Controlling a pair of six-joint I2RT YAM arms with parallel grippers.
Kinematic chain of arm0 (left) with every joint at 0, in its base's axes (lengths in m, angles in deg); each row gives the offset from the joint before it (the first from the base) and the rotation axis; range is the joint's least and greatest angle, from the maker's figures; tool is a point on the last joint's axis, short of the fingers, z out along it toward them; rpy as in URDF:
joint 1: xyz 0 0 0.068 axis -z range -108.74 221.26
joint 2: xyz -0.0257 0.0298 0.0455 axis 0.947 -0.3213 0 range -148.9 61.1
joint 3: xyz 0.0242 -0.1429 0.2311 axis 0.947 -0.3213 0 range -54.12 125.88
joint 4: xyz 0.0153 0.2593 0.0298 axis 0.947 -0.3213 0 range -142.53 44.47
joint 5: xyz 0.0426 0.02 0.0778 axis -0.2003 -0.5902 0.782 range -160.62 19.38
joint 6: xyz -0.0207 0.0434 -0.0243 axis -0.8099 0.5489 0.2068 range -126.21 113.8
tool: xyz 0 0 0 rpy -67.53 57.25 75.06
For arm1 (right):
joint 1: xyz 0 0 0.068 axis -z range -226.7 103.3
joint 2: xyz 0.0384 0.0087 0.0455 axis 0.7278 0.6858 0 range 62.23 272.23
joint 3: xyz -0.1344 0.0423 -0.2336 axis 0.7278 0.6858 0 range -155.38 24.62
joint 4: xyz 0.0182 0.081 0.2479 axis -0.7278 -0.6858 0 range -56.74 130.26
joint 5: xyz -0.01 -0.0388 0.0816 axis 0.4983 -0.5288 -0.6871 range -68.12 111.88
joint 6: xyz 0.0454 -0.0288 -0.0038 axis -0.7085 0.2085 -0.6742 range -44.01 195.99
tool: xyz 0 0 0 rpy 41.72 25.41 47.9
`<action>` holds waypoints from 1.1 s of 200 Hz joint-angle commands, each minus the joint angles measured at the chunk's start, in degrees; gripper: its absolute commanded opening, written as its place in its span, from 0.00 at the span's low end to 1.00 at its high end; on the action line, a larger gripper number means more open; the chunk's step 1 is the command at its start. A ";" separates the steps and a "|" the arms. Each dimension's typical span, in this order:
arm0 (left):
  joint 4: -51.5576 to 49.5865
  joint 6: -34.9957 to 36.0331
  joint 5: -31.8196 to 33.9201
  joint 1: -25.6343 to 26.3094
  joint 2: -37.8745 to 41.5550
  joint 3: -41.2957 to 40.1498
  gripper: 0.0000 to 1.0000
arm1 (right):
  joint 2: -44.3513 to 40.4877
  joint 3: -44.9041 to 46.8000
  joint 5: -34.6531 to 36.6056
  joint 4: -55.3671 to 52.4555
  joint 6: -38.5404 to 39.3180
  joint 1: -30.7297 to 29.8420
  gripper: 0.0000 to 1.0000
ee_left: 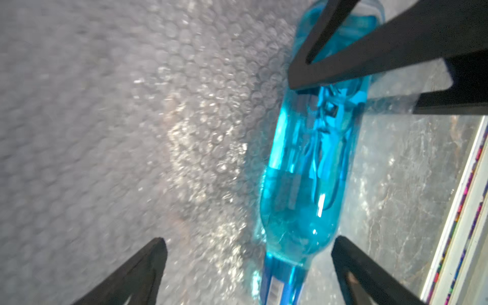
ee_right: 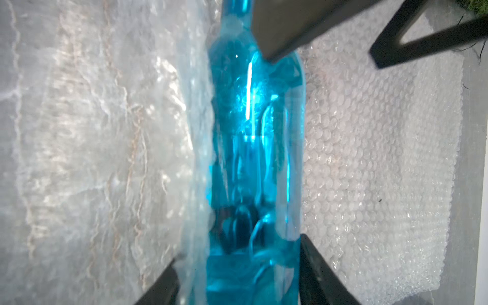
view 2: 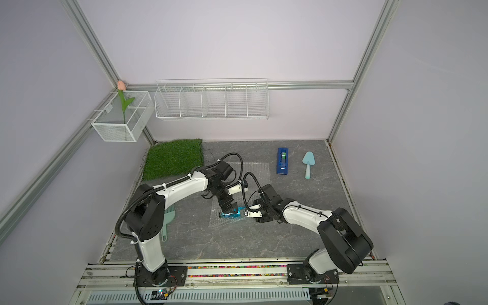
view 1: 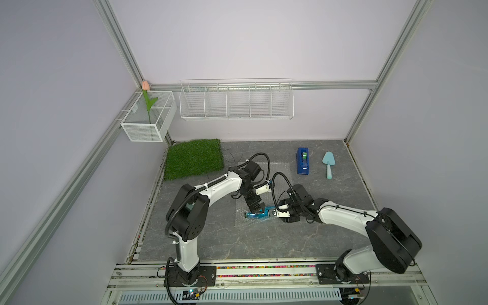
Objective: Wrap wine bottles in bubble wrap
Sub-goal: Wrap the wine bottle in bubble wrap.
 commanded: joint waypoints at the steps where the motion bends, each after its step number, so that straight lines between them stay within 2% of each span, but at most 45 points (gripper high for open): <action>1: 3.05 -1.25 3.45 -3.05 4.38 -3.45 0.99 | 0.82 0.06 -0.17 -6.49 -1.14 0.37 0.07; 26: 6.28 -2.85 10.40 -5.77 11.59 -8.94 0.99 | 0.96 -1.93 -1.32 -10.76 -2.24 0.78 0.07; 54: 17.51 -2.62 16.57 -6.52 24.91 -20.50 0.99 | 3.26 -7.11 -5.62 -19.46 -6.73 2.41 0.07; 77: 26.07 3.82 25.38 -3.14 35.22 -31.69 0.99 | 7.99 -14.70 -11.24 -29.75 -10.56 4.55 0.07; 97: 31.33 6.69 26.23 -1.00 44.39 -38.40 1.00 | 12.47 -20.31 -15.37 -36.51 -12.02 5.93 0.07; 118: 34.43 11.13 31.80 6.42 50.48 -42.23 0.99 | 16.91 -24.66 -17.45 -40.68 -12.98 6.66 0.07; 134: 36.52 13.89 35.81 13.33 50.64 -43.80 0.98 | 19.82 -27.44 -18.80 -43.28 -13.44 7.61 0.07; 158: 44.26 17.18 40.40 22.10 44.96 -45.79 0.96 | 22.37 -30.02 -19.74 -45.29 -13.66 8.35 0.07; 191: 57.52 18.58 38.96 26.68 34.61 -47.41 0.91 | 23.63 -31.14 -21.16 -45.50 -14.28 9.43 0.07; 220: 63.59 18.43 37.42 27.31 25.27 -45.99 0.91 | 24.23 -31.46 -21.04 -46.08 -13.46 9.81 0.07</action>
